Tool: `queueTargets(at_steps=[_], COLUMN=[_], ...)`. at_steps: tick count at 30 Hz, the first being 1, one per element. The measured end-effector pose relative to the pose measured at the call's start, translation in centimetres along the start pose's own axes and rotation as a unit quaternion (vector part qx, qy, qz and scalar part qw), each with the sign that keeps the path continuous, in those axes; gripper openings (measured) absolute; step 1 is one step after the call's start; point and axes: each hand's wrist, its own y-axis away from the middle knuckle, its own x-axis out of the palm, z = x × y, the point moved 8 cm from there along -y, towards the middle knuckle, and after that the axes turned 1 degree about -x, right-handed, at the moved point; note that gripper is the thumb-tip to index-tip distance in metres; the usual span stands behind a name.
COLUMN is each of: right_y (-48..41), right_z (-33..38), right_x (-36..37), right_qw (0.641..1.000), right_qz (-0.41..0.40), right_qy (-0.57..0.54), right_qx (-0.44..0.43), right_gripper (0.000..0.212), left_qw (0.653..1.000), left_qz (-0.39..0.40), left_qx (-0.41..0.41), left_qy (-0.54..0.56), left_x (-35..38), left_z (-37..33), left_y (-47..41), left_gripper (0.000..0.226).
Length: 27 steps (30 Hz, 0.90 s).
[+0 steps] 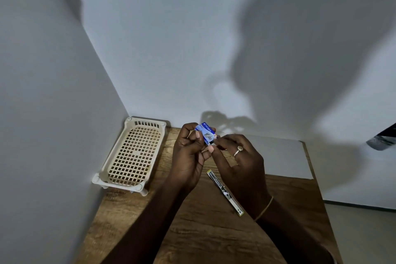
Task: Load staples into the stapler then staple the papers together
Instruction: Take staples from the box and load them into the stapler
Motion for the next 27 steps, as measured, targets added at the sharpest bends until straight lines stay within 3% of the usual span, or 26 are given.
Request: queueTargets(at_steps=[7,13,18,22,27], right_y=[-0.2,-0.6,-1.4,-1.7,-1.7], right_z=[-0.3,-0.7,-0.7,-0.7,-0.4], right_x=[0.1,0.5,0.7,0.8,0.6], right_qw=[0.998,0.984,0.973,0.962,0.965], right_qz=[0.056,0.168,0.227,0.267,0.263], right_qy=[0.029,0.049,0.033,0.05,-0.008], right_qx=[-0.022,0.013,0.026,0.018,0.016], right_gripper=[0.012,0.019,0.002,0.009,0.012], left_qw=[0.999,0.997,0.998,0.997,0.998], left_qz=[0.01,0.027,0.031,0.026,0.004], left_qx=[-0.006,-0.022,-0.034,-0.036,-0.039], left_qy=[-0.052,-0.072,-0.051,-0.06,-0.041], left_x=[-0.4,-0.5,-0.4,-0.6,-0.9], left_z=[0.2,0.5,0.9,1.1,1.0], left_y=[0.1,0.1,0.1,0.0,-0.2], left_gripper=[0.02,0.021,0.026,0.015,0.025])
